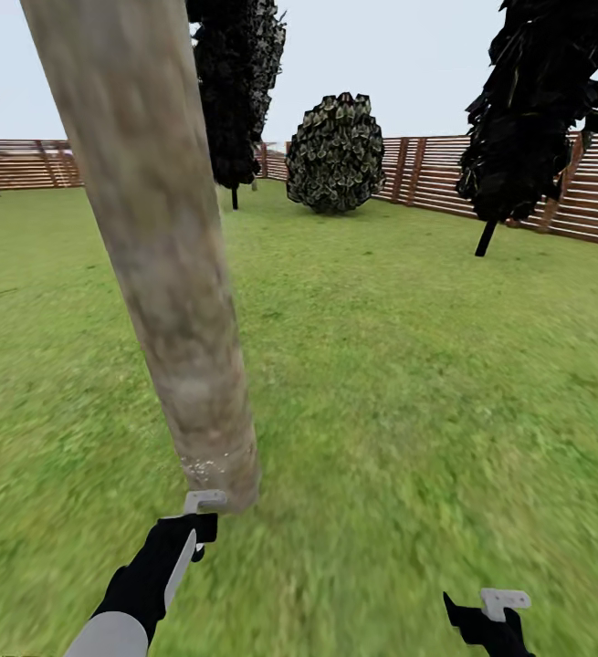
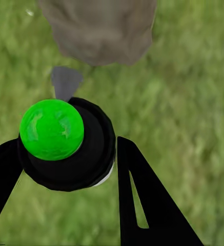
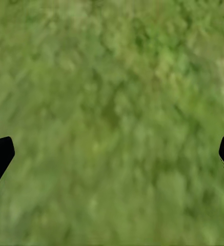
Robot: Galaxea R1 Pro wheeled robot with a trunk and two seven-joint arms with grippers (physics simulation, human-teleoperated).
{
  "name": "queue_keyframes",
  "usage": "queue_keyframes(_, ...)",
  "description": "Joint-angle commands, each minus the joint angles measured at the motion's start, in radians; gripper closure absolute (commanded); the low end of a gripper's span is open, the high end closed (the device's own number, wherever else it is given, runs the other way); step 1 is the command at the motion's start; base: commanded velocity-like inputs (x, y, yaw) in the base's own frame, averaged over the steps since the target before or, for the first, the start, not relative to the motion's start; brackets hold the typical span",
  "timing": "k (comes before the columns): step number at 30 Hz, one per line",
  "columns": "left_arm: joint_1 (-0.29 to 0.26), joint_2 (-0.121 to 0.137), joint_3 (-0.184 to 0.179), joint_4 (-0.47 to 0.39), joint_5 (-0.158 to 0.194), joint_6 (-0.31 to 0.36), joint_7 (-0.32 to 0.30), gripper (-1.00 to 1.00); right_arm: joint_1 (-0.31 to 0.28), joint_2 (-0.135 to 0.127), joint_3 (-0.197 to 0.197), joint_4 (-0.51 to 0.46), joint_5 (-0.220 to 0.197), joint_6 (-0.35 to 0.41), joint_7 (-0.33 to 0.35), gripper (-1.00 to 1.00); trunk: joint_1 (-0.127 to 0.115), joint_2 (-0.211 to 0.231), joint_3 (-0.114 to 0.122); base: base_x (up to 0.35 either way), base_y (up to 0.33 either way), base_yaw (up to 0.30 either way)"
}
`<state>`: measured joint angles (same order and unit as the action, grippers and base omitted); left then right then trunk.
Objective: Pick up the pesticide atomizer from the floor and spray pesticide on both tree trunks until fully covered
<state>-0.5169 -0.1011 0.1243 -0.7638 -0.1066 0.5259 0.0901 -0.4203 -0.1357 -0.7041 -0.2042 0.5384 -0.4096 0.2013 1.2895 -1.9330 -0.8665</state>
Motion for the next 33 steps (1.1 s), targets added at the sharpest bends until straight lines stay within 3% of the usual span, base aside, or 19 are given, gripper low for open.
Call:
queue_keyframes(1, 0.000, 0.000, 0.000, 0.000, 0.001, 0.002, 0.009, 1.00, 0.000, 0.000, 0.000, 0.000, 0.000, 0.000, 0.000, -1.00, 0.000, 0.000, 0.000, 0.228, -0.207, 0.268)
queue_keyframes(10, 0.000, 0.000, 0.000, 0.001, 0.001, 0.008, 0.046, 1.00, 0.000, 0.000, 0.000, 0.000, 0.000, 0.000, 0.000, -1.00, 0.000, 0.000, 0.000, 0.231, -0.203, 0.268)
queue_keyframes(16, 0.000, -0.013, -0.001, 0.001, -0.001, 0.008, 0.049, 1.00, 0.000, 0.000, 0.000, -0.001, 0.000, 0.000, 0.000, -1.00, 0.000, 0.000, 0.000, 0.079, -0.237, 0.045)
queue_keyframes(29, 0.000, -0.013, 0.000, 0.000, 0.001, 0.006, 0.049, 1.00, 0.000, 0.000, 0.000, -0.001, 0.000, 0.000, 0.000, -1.00, 0.000, 0.000, 0.000, -0.157, -0.258, 0.002)
queue_keyframes(33, 0.000, -0.013, 0.001, -0.001, 0.000, 0.001, 0.050, 1.00, 0.000, 0.000, 0.000, -0.001, 0.000, 0.000, 0.000, -1.00, 0.000, 0.000, 0.000, -0.175, -0.158, 0.218)
